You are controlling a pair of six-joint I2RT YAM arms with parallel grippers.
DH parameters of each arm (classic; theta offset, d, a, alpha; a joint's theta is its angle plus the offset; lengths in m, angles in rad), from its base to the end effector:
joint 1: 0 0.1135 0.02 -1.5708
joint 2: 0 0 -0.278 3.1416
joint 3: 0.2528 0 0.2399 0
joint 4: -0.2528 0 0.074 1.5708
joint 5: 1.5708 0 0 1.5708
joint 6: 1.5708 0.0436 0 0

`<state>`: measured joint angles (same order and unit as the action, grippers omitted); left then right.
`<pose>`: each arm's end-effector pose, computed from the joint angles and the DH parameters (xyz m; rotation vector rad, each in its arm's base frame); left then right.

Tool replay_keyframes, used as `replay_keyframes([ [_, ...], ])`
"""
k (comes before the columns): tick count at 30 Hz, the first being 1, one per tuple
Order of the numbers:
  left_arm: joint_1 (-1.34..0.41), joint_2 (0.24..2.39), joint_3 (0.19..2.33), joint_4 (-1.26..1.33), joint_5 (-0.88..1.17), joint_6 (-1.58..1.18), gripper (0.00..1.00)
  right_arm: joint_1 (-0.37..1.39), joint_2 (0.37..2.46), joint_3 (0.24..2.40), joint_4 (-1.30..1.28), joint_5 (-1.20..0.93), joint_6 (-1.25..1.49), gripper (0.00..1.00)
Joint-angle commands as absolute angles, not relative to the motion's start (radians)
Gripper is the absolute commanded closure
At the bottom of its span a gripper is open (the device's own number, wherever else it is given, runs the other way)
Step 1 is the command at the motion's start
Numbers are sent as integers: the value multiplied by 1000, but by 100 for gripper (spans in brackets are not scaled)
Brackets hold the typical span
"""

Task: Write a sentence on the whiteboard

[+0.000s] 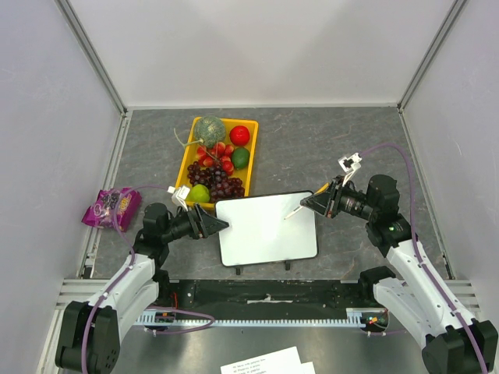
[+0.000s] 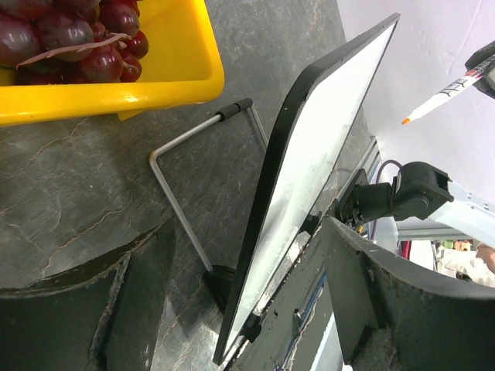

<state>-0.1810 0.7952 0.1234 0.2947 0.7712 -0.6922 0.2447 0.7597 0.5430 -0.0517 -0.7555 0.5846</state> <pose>0.1346 -0.0555 0.1756 0.0280 2.0687 -1.3067 0.1481 0.0678 0.2856 -0.2414 1.9412 1.2549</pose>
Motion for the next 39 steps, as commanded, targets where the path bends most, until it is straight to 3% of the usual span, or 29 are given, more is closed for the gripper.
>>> replay_keyframes([
  [1,-189,796,114,334,804,-649,20,245,758,534,-9,-772,589,100],
  [8,-193,815,117,334,807,-643,30,244,756,526,-8,-770,589,100],
  [11,-196,822,118,334,808,-641,41,244,758,525,-8,-770,586,100],
  [20,-201,819,112,311,795,-634,60,245,756,525,-8,-772,589,100],
  [30,-201,804,95,287,785,-611,68,265,736,571,-26,-715,569,100],
  [39,-202,788,84,288,796,-611,79,510,842,692,18,-503,555,100],
])
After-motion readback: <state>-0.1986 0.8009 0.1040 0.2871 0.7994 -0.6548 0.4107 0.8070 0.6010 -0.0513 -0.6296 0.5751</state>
